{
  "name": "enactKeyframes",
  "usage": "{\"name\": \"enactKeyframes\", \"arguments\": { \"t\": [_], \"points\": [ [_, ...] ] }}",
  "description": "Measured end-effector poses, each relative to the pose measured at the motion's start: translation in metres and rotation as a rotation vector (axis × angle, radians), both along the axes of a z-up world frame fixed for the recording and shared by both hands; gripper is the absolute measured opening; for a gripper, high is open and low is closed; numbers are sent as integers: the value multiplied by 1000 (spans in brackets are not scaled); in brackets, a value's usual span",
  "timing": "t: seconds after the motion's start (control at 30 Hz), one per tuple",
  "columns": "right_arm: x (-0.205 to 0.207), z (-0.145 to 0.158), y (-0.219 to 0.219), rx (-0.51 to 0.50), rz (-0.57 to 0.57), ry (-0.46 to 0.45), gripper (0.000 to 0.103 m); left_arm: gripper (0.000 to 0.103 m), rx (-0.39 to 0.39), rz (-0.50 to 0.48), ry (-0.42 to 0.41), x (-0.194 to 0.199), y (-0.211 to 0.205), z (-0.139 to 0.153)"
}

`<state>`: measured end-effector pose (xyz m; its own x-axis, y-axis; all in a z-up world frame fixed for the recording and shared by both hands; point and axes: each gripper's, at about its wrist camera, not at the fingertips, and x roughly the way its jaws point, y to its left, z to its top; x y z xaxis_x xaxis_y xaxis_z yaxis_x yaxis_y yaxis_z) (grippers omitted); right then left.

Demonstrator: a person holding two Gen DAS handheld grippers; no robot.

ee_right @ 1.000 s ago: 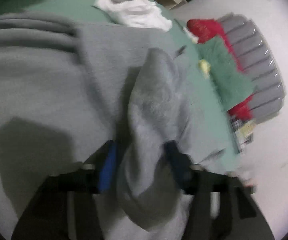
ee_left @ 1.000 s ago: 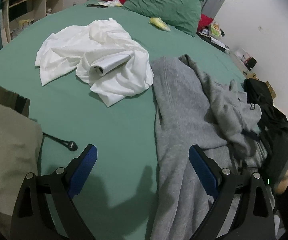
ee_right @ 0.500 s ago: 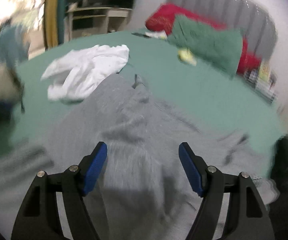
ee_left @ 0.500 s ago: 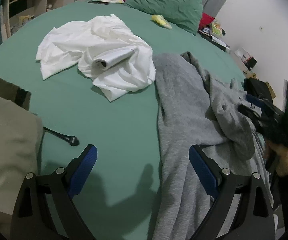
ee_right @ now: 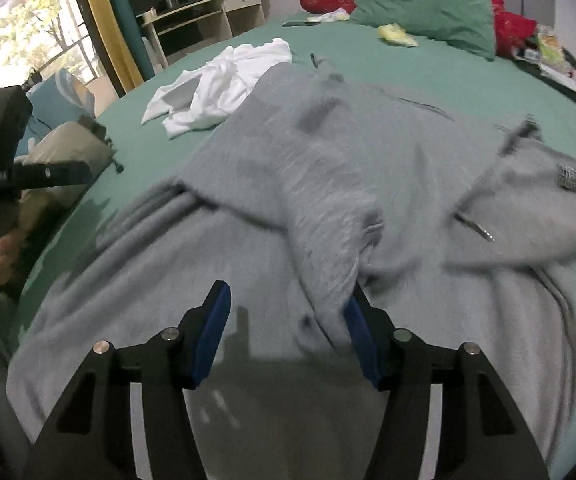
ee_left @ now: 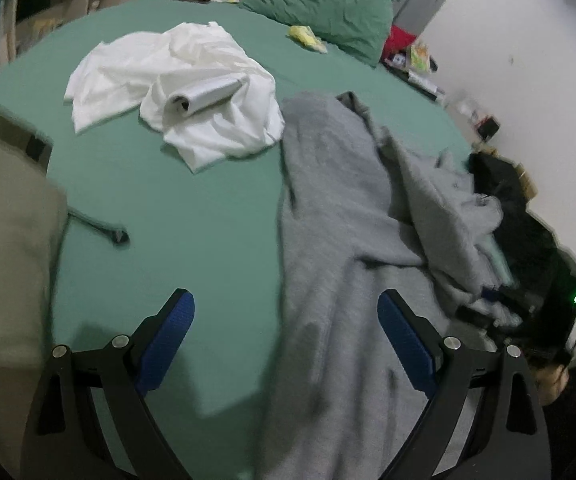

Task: Fold large clothes

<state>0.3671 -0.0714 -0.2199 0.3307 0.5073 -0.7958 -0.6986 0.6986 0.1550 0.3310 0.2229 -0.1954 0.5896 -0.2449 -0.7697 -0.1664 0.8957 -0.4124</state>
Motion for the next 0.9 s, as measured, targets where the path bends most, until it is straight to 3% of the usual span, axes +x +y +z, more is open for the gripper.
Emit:
{"name": "enactKeyframes", "arguments": {
  "t": [0.07,0.27,0.4,0.5,0.63,0.77,0.83,0.9],
  "points": [
    [-10,9,-25,-5,-25,3,58,95,-31,6,-11,-17,-7,1],
    [-44,28,-103,-7,-159,-18,58,95,-25,37,-18,-78,-26,-10],
    [-67,35,-165,-6,-274,-32,58,95,8,64,-73,-119,-31,-2],
    [-86,35,-213,1,-363,-28,59,95,-25,108,-100,-152,-31,-1],
    [-107,21,-258,24,-446,-2,62,95,-75,119,-116,-190,-43,-4],
    [-127,-1,-276,6,-451,38,66,95,-116,53,-121,-220,-72,-6],
    [-136,-10,-281,9,-445,52,66,95,-88,5,-116,-229,-89,-8],
    [-144,-18,-289,43,-453,83,66,95,-12,-13,-52,-231,-108,-15]
  ]
}}
